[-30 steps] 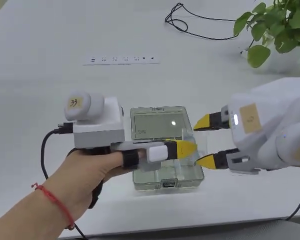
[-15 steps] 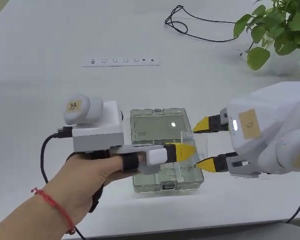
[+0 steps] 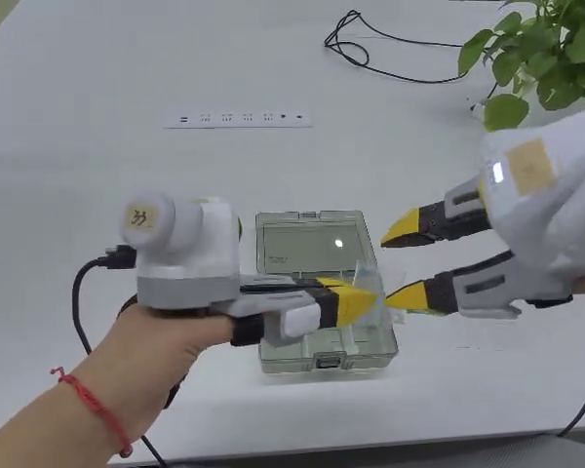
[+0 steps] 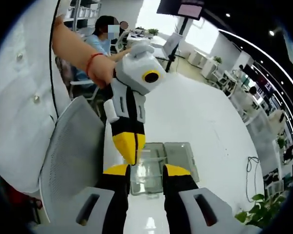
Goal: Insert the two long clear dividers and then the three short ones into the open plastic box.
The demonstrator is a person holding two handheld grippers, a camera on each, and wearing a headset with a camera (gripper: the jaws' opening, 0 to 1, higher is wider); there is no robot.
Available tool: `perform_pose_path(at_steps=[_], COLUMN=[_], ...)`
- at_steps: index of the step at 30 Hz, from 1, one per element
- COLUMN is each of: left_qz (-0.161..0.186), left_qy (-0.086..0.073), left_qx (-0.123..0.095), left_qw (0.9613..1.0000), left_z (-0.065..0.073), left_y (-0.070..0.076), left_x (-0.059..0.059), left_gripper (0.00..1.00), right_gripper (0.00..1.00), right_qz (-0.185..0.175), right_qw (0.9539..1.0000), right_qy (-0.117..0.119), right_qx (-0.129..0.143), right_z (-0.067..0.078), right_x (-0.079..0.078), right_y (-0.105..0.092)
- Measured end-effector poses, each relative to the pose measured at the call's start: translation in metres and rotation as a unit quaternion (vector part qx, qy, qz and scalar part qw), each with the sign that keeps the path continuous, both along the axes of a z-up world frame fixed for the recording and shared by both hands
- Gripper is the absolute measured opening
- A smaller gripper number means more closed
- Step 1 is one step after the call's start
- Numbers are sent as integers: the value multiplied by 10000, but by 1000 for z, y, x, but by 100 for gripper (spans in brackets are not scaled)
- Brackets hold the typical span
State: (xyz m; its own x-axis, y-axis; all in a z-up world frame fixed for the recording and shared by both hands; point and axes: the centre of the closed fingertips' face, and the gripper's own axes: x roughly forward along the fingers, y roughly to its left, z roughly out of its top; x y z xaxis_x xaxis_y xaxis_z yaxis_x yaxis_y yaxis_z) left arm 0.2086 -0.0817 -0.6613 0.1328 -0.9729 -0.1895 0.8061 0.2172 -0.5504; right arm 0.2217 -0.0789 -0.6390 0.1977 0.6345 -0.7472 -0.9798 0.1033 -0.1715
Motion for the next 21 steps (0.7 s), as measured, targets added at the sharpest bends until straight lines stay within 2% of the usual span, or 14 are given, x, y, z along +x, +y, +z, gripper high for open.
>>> perform_pose_path(at_steps=[2, 3, 5, 6, 7, 8, 10, 15, 21], left_qz=[-150, -239, -381, -435, -472, -494, -559, -686, -712], left_qy=[-220, -456, -633, -755, -969, -1102, -1160, -1501, -1589], left_qx=[91, 92, 105, 104, 74, 99, 91, -21, -77], left_qw=[9996, 9986, 9972, 9961, 9941, 9926, 9916, 9863, 9847], left_z=[-1, 0, 1, 1, 3, 3, 5, 12, 14], left_y=[1, 3, 4, 5, 5, 6, 8, 9, 8], left_x=[-5, -5, -9, -11, -11, -11, -15, -20, -22], left_gripper=[0, 0, 0, 0, 0, 0, 0, 0, 0], right_gripper=[26, 23, 20, 19, 19, 18, 16, 13, 9], right_qz=[20, 89, 238, 273, 393, 446, 544, 719, 893], right_qw=[9996, 9990, 9972, 9966, 9947, 9937, 9923, 9878, 9840], right_qy=[258, 410, 683, 756, 928, 1003, 1092, 1356, 1530], right_qx=[116, 156, 197, 206, 216, 215, 201, 270, 208], right_z=[1, 1, 1, 1, 1, 1, 1, 0, -3], right_x=[-1, -1, -6, -8, -13, -15, -18, -25, -32], right_y=[-2, -3, -3, -2, -2, -1, 1, 9, 16])
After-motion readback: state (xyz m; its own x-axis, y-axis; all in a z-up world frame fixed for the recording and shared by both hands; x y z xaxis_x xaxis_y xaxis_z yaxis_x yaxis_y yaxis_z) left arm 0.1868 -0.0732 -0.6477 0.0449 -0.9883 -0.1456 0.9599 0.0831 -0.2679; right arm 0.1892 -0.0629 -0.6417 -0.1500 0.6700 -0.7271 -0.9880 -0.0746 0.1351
